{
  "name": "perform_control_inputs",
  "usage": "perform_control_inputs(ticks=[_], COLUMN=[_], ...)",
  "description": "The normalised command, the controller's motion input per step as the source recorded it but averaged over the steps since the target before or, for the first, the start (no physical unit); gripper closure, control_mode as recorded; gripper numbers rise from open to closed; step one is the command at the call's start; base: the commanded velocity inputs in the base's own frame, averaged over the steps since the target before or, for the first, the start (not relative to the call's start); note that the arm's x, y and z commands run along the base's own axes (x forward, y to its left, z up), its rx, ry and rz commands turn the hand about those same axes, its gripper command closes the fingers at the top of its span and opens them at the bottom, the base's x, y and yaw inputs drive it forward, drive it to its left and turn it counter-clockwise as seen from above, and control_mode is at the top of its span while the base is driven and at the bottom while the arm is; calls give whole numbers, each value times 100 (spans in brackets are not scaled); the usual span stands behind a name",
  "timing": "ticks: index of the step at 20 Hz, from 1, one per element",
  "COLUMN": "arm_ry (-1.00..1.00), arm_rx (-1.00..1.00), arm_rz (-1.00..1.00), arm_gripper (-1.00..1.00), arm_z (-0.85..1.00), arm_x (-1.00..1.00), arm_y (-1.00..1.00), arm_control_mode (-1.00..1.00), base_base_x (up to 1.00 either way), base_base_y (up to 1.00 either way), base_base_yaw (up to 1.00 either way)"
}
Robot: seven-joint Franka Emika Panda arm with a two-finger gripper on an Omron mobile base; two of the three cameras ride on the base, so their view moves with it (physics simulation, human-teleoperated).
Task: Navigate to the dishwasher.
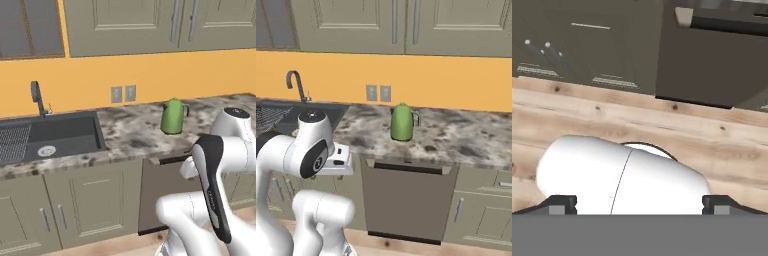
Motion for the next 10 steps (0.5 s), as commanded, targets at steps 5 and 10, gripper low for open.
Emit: perform_control_inputs(ticks=[5,10], arm_ry=[0,0], arm_rx=[0,0], arm_rz=[0,0], arm_gripper=[-100,-100], arm_z=[0,0], arm_x=[0,0], arm_y=[0,0], arm_control_mode=[100,100], base_base_x=[100,79], base_base_y=[-26,-24], base_base_yaw=[4,4])
